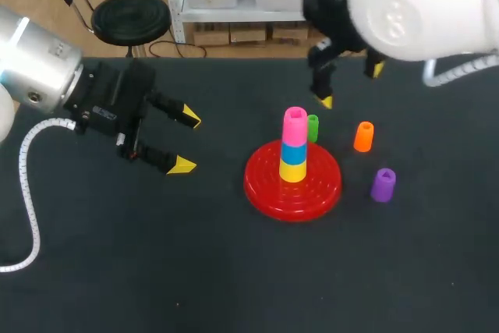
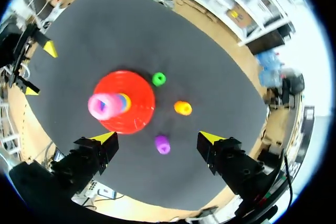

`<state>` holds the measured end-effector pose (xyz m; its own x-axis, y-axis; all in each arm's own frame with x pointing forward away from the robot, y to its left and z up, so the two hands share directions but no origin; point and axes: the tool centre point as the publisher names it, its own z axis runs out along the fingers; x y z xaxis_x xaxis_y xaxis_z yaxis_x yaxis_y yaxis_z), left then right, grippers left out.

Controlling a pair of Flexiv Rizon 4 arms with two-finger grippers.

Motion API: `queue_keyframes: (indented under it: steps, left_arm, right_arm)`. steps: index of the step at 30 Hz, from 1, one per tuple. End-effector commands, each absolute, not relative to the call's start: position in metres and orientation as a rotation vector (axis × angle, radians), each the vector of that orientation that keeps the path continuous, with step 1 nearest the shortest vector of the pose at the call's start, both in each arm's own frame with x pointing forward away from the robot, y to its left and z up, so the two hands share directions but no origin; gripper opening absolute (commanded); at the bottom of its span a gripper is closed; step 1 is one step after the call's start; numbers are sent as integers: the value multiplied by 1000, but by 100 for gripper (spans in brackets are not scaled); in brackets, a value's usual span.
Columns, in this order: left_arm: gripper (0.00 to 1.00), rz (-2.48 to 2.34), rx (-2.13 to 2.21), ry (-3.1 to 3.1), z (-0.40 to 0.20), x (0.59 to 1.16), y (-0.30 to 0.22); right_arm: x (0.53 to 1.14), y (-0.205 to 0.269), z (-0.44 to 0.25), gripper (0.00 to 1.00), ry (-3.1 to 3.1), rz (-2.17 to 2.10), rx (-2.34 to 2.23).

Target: Pick up and stack the cylinders on the red base in this order: pink,purple,orange,green

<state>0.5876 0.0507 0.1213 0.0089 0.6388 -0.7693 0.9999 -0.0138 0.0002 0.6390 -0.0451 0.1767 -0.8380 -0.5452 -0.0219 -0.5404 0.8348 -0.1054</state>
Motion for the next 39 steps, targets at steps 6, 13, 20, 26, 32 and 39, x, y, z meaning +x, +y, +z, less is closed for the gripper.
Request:
queue_keyframes:
  steps: [6, 13, 20, 26, 32, 39]
  left_arm:
    - [100, -802, 1710, 1686, 120, 587, 51]
    - [100, -802, 1710, 1686, 120, 587, 51]
    - [100, -802, 1710, 1686, 120, 587, 51]
    - [100, -802, 1710, 1686, 120, 587, 51]
    - [100, -802, 1710, 1686, 120, 587, 51]
    - [100, -802, 1710, 1686, 120, 587, 51]
  right_arm:
    - [612, -90, 136, 100, 2941, -91, -723]
    - [610, -98, 107, 100, 2967, -25, -651]
    - [612, -97, 79, 100, 3001, -9, -663]
    - [611, -103, 66, 100, 3039, 49, -649]
    - [603, -105, 58, 100, 3061, 49, -652]
    - [596, -106, 46, 100, 3103, 48, -654]
